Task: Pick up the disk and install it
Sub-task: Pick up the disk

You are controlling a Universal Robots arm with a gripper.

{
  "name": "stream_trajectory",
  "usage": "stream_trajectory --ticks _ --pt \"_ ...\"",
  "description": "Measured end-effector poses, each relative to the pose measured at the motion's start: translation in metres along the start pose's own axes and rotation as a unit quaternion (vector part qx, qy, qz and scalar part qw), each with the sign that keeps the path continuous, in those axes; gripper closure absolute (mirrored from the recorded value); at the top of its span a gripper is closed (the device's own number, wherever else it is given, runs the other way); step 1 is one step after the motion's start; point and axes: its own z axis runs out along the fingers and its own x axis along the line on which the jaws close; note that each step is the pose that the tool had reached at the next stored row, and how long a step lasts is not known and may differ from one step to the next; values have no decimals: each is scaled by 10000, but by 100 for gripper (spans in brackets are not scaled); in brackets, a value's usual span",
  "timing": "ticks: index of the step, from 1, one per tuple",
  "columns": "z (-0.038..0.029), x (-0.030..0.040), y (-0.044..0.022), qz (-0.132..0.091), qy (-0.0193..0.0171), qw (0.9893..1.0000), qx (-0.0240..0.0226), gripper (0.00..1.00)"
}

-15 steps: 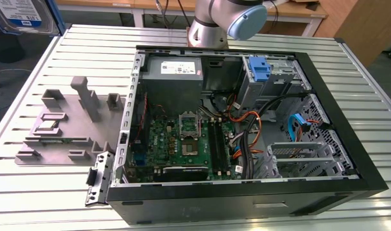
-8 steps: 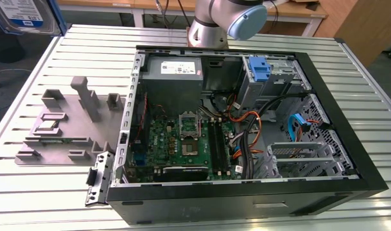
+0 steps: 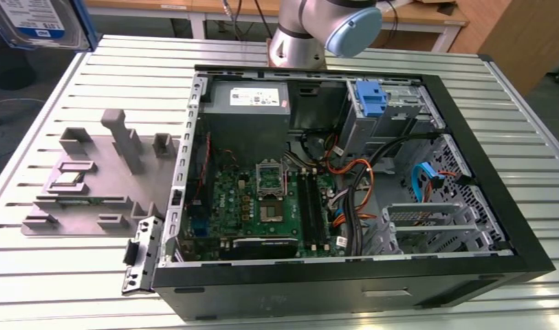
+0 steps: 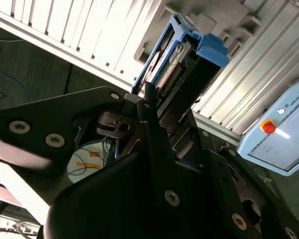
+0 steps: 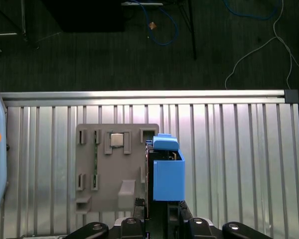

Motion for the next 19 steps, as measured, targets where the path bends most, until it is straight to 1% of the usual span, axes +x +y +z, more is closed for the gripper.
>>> stream_trajectory --ticks 19 --pt "-5 -3 -77 0 0 10000 0 65"
